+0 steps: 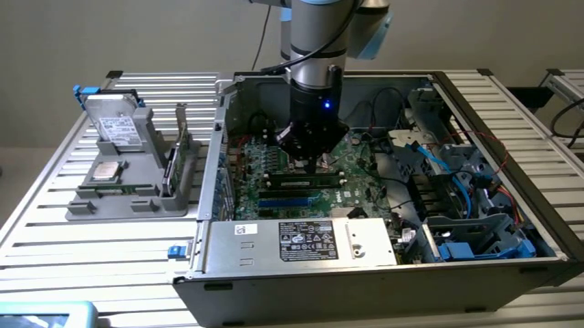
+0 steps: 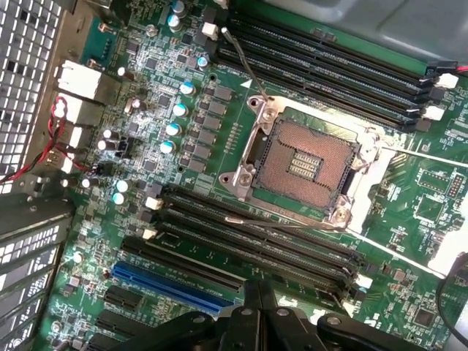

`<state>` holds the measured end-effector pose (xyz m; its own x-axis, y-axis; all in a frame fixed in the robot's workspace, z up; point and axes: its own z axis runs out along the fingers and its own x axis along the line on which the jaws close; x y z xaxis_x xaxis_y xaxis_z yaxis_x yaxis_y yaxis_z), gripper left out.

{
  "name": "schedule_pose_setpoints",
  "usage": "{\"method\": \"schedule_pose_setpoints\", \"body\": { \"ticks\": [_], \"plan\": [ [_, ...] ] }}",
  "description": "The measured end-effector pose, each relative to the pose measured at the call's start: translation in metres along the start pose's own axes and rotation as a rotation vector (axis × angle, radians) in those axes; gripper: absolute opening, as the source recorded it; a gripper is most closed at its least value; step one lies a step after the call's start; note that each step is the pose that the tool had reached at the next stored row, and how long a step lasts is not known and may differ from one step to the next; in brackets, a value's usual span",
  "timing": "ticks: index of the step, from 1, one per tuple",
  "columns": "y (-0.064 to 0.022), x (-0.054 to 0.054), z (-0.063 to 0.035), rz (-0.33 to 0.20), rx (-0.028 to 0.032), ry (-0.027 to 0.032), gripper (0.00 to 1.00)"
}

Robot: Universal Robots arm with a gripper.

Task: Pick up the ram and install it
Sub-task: 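Press down the ram until it locks into place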

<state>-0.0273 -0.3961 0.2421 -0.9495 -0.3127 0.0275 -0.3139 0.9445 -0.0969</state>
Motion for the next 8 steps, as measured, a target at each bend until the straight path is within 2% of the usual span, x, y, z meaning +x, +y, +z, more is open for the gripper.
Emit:
{"method": "schedule_pose_setpoints", "body": {
  "ticks": [4,8],
  "plan": [
    [0.0,-0.0001,0.0,0.037,0.0021,0.0013,0.11],
    [0.0,-0.0001,0.0,0.071,0.0072,0.0024,0.11]
  ]
}}
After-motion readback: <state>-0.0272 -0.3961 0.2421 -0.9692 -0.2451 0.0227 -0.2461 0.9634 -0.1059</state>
